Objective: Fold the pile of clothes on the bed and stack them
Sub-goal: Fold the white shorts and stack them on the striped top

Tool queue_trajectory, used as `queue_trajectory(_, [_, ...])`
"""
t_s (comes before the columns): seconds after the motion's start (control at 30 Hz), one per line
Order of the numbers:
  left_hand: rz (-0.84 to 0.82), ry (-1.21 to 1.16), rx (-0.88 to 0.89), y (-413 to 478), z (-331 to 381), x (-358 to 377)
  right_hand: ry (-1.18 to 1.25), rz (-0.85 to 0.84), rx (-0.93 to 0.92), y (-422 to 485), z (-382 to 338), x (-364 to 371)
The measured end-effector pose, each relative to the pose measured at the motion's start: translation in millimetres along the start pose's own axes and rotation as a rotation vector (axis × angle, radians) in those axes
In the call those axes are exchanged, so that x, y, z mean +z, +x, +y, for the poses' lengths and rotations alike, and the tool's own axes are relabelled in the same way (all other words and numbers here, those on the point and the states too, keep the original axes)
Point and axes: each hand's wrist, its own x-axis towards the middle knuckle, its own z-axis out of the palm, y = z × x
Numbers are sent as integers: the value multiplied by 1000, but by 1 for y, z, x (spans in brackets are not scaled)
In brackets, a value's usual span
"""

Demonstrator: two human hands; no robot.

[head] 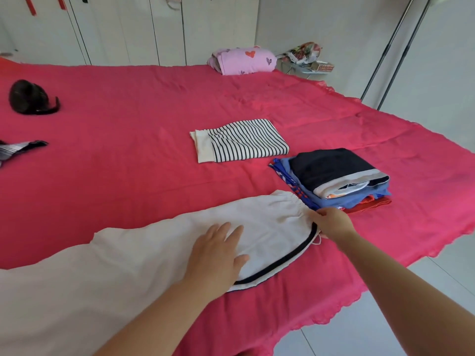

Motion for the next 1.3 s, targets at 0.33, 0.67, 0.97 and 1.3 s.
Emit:
queue_trajectory(0.33, [-146,31,-58,5,-13,17,52,25,27,-3,-28,17])
queue_trajectory(0.67, [136,-1390,-503,-5,-23,-71,375,147,-433,-108,-142,21])
queue_trajectory(0.97, [74,-1135,-682,-104,-127,-66,83,-381,-888,-229,-156,140])
queue_trajectory(1.3, [393,-925,-757,-124,-168,-72,-33,-12,-625,-163,-117,112])
